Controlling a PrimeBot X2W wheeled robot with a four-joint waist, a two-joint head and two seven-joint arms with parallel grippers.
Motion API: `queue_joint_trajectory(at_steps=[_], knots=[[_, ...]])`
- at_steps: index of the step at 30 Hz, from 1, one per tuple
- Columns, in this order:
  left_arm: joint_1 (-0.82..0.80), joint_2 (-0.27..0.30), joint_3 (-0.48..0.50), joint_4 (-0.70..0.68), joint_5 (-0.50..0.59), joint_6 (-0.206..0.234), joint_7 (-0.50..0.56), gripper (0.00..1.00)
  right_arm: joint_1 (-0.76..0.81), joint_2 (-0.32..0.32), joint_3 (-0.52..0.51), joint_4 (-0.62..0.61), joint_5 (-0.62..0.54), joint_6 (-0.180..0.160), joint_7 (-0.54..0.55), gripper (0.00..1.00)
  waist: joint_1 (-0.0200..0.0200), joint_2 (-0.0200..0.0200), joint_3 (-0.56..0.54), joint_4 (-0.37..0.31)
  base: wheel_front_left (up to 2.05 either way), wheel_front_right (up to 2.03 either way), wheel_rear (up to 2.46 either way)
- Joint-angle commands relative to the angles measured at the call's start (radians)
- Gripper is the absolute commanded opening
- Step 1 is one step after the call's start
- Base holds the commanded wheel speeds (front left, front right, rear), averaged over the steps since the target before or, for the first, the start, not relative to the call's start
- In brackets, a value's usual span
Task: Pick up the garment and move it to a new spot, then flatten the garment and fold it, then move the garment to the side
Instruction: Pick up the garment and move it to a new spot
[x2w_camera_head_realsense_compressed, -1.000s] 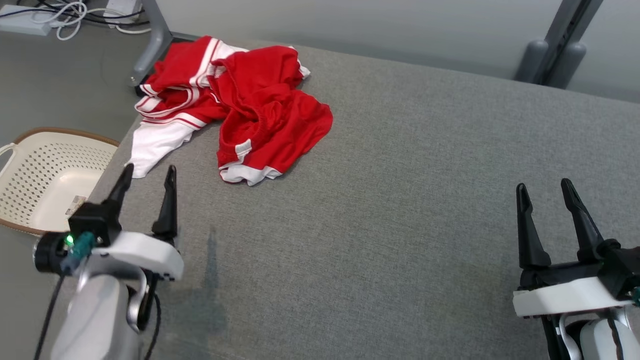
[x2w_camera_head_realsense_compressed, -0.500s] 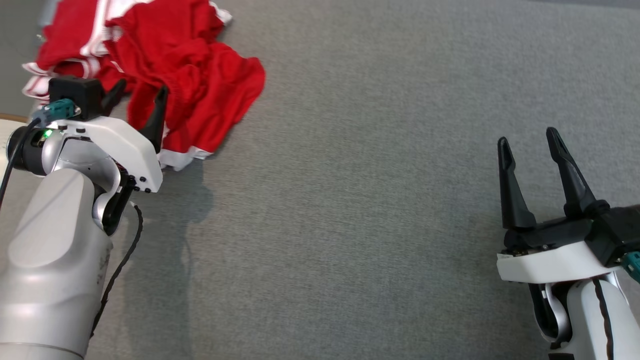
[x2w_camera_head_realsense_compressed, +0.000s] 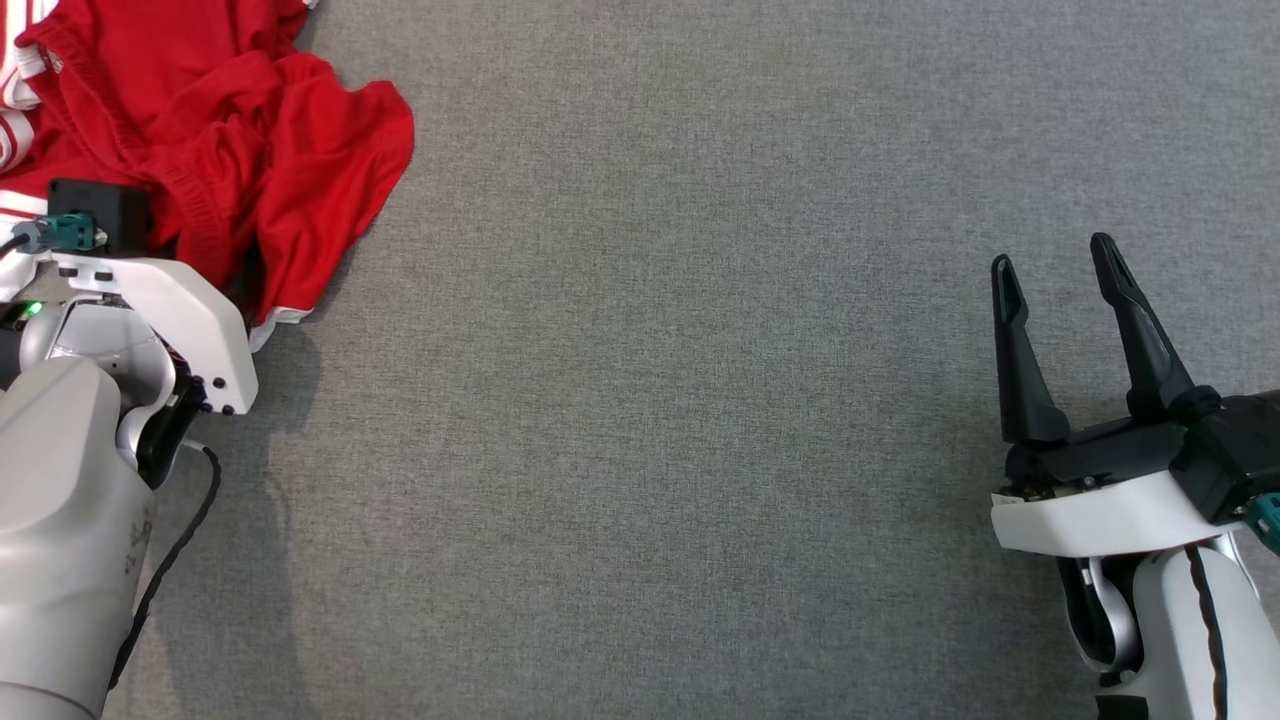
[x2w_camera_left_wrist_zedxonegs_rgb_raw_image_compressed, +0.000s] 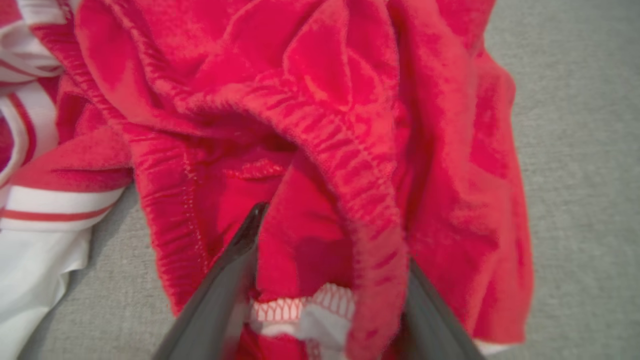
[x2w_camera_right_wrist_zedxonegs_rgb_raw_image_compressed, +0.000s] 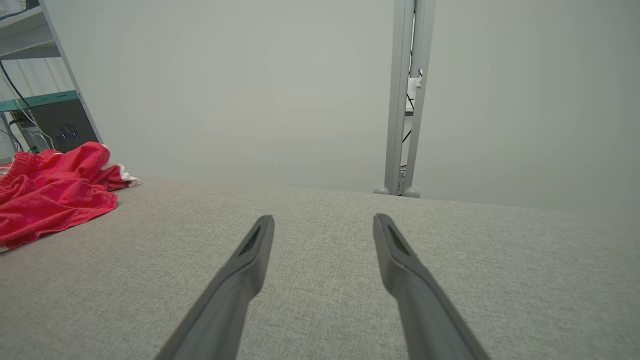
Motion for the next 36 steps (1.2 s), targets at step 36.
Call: queue_joint_trajectory(at_steps=[36], knots=[[-0.025,-0.118,-0.250,-0.381,-0.087,0.019,-0.217,0.00,0.156,-0.006,-0.073,0.040,0.093,0.000,-0.005,1.00,-0.0001,0.0000,-0.321,-0.110,0.00,0.00,0.00]])
